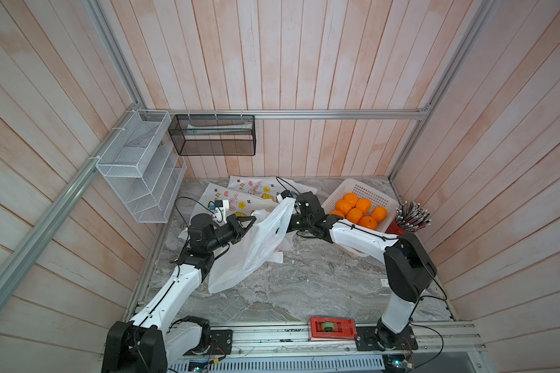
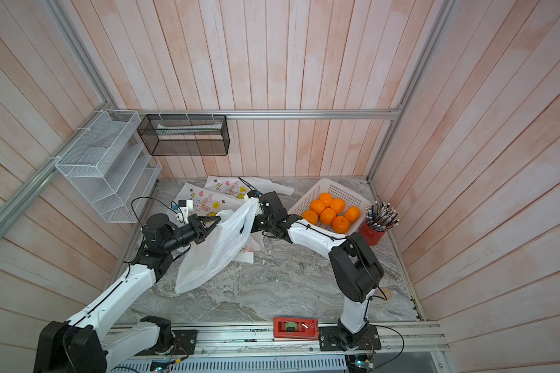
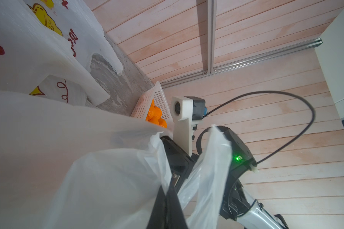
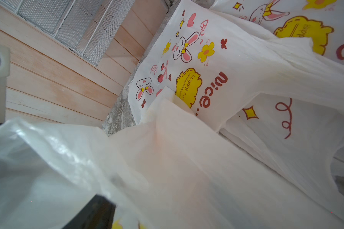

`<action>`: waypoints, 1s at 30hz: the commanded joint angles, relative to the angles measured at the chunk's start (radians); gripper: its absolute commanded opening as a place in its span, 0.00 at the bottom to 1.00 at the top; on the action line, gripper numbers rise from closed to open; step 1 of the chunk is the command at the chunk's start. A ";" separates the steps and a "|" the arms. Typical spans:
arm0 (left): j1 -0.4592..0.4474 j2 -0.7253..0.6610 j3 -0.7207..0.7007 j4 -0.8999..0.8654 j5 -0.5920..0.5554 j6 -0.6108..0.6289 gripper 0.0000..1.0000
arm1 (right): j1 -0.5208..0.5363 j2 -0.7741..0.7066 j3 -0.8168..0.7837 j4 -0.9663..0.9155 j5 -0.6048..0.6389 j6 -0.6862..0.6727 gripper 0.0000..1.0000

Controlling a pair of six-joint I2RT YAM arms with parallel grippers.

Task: Place the oranges into plastic bags & tie knots
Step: Place the orange in the plastic bag.

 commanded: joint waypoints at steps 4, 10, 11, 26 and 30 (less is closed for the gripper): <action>0.006 -0.006 -0.015 0.037 -0.013 -0.004 0.00 | 0.002 -0.018 0.028 -0.010 0.013 -0.020 0.81; 0.013 -0.010 -0.017 0.036 -0.015 -0.008 0.00 | -0.003 -0.066 -0.012 -0.016 0.058 -0.016 0.77; 0.015 -0.011 -0.018 0.037 -0.016 -0.007 0.00 | -0.005 -0.074 -0.020 -0.016 0.063 -0.014 0.75; 0.023 -0.026 -0.031 0.055 -0.022 -0.017 0.00 | -0.037 -0.186 -0.179 -0.055 0.144 -0.014 0.58; 0.028 -0.032 -0.035 0.054 -0.027 -0.017 0.00 | -0.048 -0.217 -0.208 -0.059 0.156 -0.016 0.58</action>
